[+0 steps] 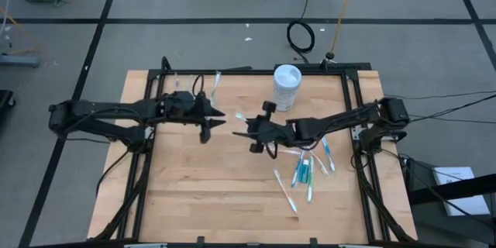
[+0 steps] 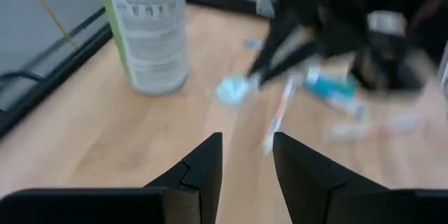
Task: Pick & Place toothbrushing station
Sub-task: Put the green toothbrush into the transparent organizer
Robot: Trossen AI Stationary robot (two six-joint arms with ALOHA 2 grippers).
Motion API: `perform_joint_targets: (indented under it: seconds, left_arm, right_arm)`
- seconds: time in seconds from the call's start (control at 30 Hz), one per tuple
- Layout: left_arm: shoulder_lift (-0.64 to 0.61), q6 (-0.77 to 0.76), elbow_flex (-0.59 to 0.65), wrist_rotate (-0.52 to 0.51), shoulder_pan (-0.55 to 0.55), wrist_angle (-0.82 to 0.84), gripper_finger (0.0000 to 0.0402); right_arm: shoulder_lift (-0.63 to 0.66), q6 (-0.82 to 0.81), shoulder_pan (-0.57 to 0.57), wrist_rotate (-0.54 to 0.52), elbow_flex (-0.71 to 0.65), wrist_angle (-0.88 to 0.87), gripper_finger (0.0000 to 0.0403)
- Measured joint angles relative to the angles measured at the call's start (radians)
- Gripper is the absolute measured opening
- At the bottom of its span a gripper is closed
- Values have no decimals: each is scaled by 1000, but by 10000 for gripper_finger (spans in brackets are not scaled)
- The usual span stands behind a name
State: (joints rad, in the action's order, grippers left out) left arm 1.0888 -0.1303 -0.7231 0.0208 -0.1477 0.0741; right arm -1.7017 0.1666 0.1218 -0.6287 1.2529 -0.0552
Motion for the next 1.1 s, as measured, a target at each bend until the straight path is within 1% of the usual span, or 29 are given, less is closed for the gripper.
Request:
perform_joint_targets:
  seconds: [0.07,0.13,0.2,0.3,0.4,0.57,0.8,0.97,1.03,1.1]
  left_arm:
    - [42,-96,0,-3,0,-64,134]
    - [87,-168,0,-1,0,-125,134]
    - [122,-225,0,5,0,-150,134]
    - [164,-310,0,8,0,-183,134]
    - [195,-352,0,14,-1,-223,134]
    - [204,-340,0,38,-2,-286,134]
    - [204,-340,0,35,1,-293,134]
    - [204,-296,0,49,5,-322,132]
    - [204,-293,0,55,6,-333,124]
    - [204,-287,0,57,7,-334,106]
  right_arm:
    - [9,119,12,-24,-53,74,12]
    - [10,246,20,-25,-108,194,14]
    - [10,351,29,-28,-166,323,18]
    - [9,456,34,-30,-245,495,19]
    - [9,520,36,-41,-292,599,14]
    - [12,527,29,-30,-303,638,15]
    - [11,506,27,-21,-303,690,17]
    - [11,500,29,-22,-303,715,17]
    - [11,500,30,-20,-302,716,17]
    - [11,500,30,-20,-302,713,17]
